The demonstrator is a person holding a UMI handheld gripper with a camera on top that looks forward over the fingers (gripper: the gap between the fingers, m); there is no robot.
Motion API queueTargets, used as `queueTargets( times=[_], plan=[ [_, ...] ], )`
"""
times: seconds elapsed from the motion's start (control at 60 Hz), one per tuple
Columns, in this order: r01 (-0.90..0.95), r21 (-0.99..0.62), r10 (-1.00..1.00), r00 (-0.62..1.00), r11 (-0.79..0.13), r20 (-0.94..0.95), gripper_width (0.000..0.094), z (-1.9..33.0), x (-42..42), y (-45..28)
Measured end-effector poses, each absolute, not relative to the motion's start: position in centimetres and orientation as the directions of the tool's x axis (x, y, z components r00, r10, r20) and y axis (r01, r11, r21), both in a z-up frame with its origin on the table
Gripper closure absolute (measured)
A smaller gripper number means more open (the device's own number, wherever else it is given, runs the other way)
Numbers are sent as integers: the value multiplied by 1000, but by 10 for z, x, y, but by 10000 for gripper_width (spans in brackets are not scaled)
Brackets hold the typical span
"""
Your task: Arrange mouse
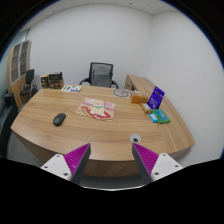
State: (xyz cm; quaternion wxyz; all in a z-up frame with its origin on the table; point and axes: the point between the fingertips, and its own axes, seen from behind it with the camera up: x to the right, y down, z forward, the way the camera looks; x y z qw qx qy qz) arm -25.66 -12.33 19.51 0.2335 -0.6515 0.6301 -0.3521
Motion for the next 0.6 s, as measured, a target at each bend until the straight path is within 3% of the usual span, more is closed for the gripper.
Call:
queueTargets(
  times=[0.283,0.6],
  plan=[
    [-666,-736,-987,8,-125,161,67,171,-248,-112],
    [-651,-744,-988,77,-149,131,66,141,-213,-19]
  ],
)
